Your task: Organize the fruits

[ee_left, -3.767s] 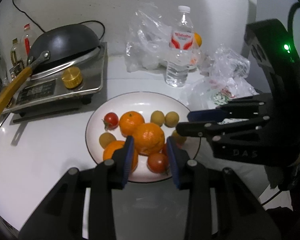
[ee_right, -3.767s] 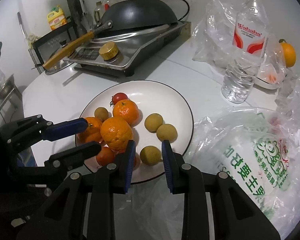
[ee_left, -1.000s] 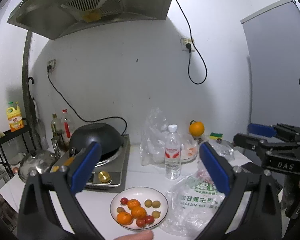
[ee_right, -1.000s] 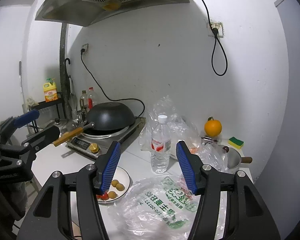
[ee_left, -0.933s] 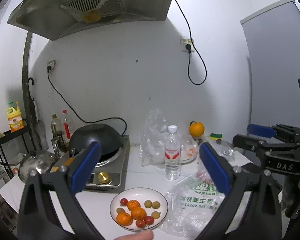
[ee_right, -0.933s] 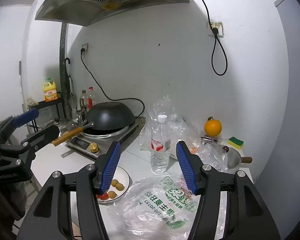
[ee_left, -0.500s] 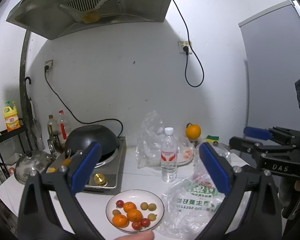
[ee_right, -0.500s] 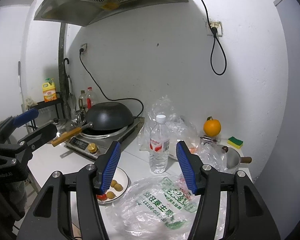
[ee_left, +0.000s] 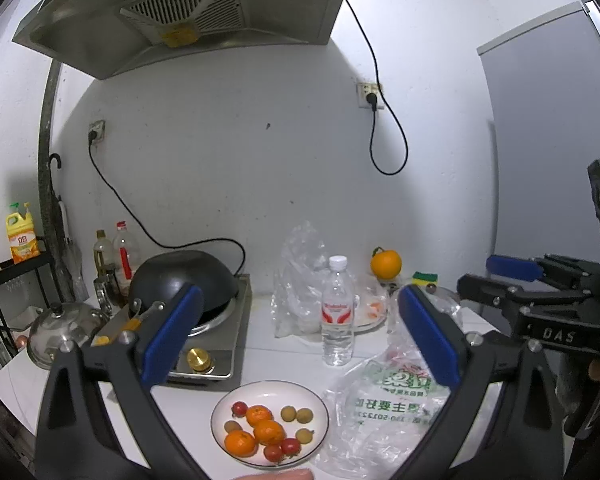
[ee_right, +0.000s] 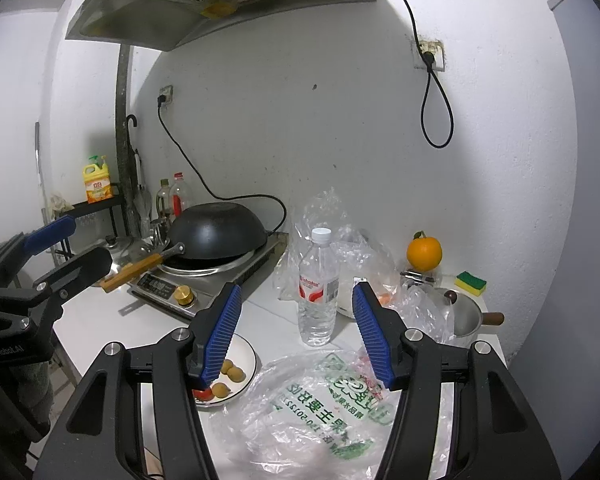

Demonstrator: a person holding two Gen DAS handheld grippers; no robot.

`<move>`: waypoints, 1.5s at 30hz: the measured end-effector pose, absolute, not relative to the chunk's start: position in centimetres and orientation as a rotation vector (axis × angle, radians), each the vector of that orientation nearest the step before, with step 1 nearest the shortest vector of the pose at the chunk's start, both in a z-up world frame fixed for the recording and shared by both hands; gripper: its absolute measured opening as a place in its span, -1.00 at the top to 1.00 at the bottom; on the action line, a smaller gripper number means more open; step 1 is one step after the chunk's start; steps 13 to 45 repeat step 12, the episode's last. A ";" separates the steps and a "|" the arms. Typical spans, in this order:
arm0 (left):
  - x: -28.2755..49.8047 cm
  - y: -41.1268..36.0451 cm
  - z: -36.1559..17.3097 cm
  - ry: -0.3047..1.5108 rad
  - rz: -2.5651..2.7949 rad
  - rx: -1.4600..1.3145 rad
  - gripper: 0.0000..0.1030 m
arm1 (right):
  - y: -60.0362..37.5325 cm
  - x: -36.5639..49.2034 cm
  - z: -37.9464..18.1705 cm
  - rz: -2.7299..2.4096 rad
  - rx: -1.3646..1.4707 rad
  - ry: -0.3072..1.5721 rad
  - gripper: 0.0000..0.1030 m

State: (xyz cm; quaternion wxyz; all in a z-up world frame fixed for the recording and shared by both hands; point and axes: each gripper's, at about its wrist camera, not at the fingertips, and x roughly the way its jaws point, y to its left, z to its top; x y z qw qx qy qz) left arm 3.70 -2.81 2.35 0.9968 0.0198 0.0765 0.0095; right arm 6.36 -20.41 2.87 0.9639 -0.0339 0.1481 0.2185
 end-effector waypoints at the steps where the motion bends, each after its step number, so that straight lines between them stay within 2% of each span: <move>1: 3.7 -2.8 2.4 0.153 0.018 0.038 -0.94 | -20.4 6.3 2.8 0.441 -0.068 0.303 -0.18; 45: 4.1 -2.4 1.7 0.157 0.013 0.021 -0.94 | -19.4 6.5 2.6 0.466 -0.091 0.328 -0.18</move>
